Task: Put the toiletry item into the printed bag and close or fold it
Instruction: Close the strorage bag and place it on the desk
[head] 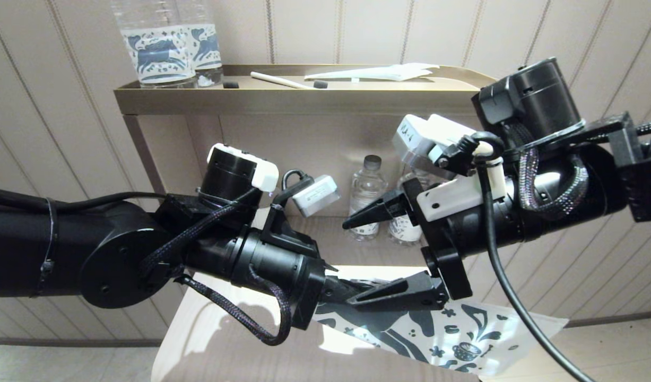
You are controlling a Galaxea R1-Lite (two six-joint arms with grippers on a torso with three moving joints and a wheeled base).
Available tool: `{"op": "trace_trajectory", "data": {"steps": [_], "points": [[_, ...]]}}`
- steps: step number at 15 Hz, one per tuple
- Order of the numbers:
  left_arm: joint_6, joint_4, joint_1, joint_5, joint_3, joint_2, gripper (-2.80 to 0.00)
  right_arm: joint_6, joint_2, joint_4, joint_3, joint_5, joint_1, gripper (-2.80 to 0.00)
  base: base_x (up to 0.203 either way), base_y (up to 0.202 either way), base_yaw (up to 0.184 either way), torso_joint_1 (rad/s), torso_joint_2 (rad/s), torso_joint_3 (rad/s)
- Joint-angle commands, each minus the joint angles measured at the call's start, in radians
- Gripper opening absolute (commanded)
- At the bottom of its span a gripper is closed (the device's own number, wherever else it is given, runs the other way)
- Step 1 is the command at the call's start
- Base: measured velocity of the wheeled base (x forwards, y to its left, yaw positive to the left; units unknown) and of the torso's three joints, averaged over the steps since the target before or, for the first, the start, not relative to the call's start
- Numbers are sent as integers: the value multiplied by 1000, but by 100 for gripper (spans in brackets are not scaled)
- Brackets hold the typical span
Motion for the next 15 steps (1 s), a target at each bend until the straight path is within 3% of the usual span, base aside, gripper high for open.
{"op": "trace_trajectory", "data": {"steps": [1, 13, 15], "points": [[0, -1, 0, -5, 2, 1, -280, -3, 12, 1, -2, 5, 2, 0, 0, 0, 0, 0, 0, 0], [-12, -12, 3, -8, 0, 1, -280, 3, 38, 1, -5, 50, 3, 0, 0, 0, 0, 0, 0, 0], [-11, -12, 3, -8, 2, -1, -280, 9, 41, 4, -5, 101, 2, 0, 0, 0, 0, 0, 0, 0]]}}
